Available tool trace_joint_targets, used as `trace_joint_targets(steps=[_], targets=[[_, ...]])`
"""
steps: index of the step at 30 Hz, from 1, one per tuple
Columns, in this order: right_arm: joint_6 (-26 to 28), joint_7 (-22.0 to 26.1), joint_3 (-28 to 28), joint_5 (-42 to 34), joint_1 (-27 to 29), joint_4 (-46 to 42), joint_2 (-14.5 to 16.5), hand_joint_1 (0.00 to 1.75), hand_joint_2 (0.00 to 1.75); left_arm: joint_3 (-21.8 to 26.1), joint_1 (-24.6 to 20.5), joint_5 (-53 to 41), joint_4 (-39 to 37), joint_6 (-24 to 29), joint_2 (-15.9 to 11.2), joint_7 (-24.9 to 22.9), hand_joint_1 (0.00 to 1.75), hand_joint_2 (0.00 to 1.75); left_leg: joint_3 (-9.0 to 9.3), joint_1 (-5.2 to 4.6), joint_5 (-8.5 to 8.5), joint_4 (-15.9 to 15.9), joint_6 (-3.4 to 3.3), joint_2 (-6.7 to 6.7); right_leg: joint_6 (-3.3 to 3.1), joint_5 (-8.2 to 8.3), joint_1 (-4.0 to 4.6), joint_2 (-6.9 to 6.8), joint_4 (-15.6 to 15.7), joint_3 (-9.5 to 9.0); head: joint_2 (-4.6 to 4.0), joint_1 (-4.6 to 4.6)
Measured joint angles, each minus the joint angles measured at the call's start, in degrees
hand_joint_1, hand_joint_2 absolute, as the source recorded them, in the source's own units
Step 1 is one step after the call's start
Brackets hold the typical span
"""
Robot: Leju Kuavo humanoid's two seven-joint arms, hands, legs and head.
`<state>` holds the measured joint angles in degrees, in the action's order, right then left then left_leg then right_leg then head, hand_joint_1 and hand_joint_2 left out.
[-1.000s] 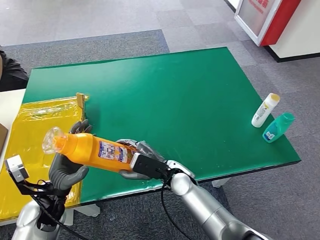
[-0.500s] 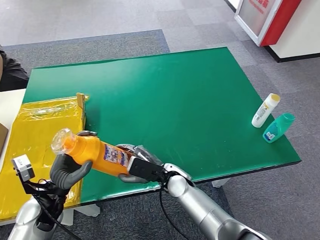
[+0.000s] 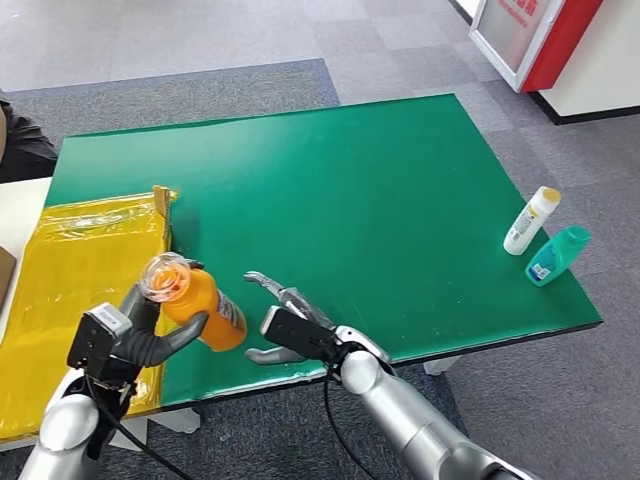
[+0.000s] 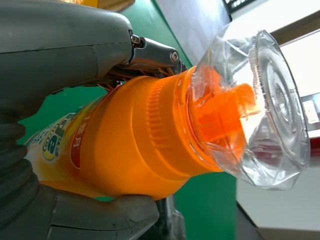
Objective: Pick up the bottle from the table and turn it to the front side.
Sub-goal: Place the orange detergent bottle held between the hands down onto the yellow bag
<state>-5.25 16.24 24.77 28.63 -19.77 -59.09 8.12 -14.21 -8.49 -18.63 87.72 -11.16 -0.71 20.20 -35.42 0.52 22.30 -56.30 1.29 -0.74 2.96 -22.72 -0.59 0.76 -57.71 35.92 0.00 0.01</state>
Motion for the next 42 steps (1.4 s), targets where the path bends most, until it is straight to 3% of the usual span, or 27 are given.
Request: trace_joint_targets(steps=[7, 18, 24, 29, 36, 42], targets=[[-0.32, -0.03, -2.78, 0.08, 1.85, -2.04, -0.19, 0.00, 1.75, -2.22, -6.37, -14.67, 2.49, 1.78, -1.24, -6.20, 1.75, 1.75, 0.00, 0.00, -0.03, 0.00, 0.03, -0.01, -0.02, 0.02, 0.01, 0.00, -0.01, 0.00, 0.00, 0.00], [-1.12, 1.44, -4.49, -1.71, 2.58, -2.39, -0.61, 0.00, 1.75, -13.77, -21.05, -22.20, -2.36, -8.18, -11.02, -14.74, 1.75, 1.75, 0.01, 0.00, -0.08, 0.00, 0.04, 0.01, -0.03, 0.04, 0.01, 0.03, -0.02, 0.02, 0.00, 0.01], [-1.40, 2.06, -4.89, -2.67, 2.98, -2.37, -1.05, 0.00, 1.75, -20.58, -23.45, -23.49, -7.35, -10.57, -16.56, -16.73, 1.75, 1.75, 0.00, 0.00, -0.07, 0.00, 0.06, 0.04, -0.03, 0.03, 0.02, 0.07, -0.03, 0.05, 0.00, 0.00], [-1.41, 2.14, -5.00, -2.93, 3.14, -2.32, -1.24, 0.00, 1.75, -24.30, -23.69, -27.13, -10.47, -10.22, -19.67, -20.05, 1.75, 1.75, 0.00, 0.01, -0.06, 0.00, 0.07, 0.06, -0.04, 0.02, 0.02, 0.07, -0.03, 0.04, 0.00, 0.01], [-1.55, 1.93, -5.21, -2.79, 3.65, -2.31, -1.24, 0.00, 1.75, -25.89, -23.33, -35.82, -13.55, -8.06, -20.22, -24.37, 1.75, 1.75, 0.00, 0.00, -0.06, 0.00, 0.06, 0.05, -0.04, 0.03, 0.02, 0.07, -0.02, 0.02, 0.00, 0.01], [-2.09, 1.39, -5.40, -1.68, 4.42, -2.31, -1.20, 0.00, 1.75, -21.72, -20.16, -51.19, -17.66, -2.98, -16.43, -27.61, 1.75, 1.75, -0.01, 0.00, -0.05, 0.00, 0.06, 0.05, -0.03, 0.03, 0.02, 0.06, -0.02, 0.02, 0.00, 0.00]])
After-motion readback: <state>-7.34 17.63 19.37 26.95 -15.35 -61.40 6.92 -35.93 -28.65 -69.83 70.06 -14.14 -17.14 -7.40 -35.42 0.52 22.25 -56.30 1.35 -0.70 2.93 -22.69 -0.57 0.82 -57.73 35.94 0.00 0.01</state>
